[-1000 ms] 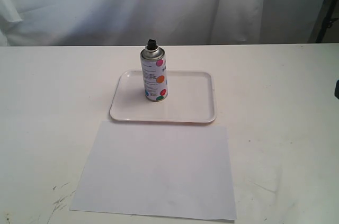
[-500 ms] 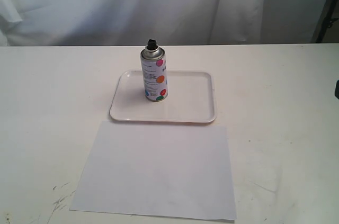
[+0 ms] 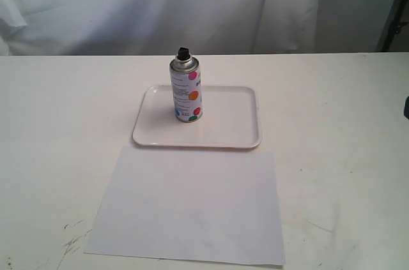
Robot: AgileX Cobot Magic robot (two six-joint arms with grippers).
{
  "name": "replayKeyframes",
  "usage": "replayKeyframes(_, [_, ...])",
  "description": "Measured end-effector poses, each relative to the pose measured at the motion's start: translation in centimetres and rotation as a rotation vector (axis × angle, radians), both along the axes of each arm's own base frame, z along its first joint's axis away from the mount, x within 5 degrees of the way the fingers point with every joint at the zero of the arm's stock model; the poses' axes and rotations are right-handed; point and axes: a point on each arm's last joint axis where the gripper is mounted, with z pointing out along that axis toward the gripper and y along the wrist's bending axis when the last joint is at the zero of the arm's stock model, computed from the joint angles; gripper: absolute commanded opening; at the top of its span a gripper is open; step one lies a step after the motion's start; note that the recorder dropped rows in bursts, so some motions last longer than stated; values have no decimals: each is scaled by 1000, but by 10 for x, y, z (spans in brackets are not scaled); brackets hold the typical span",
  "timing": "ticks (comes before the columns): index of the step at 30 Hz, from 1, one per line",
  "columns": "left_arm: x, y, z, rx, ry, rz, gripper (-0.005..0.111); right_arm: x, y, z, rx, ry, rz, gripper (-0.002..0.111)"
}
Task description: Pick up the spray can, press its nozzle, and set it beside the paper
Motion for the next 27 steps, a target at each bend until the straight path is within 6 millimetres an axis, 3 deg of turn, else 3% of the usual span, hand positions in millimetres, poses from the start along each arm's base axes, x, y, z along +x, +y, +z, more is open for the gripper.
replayKeyframes(27, [-1,2,-4,33,44,20,0,0,0,0,0,0,0,0])
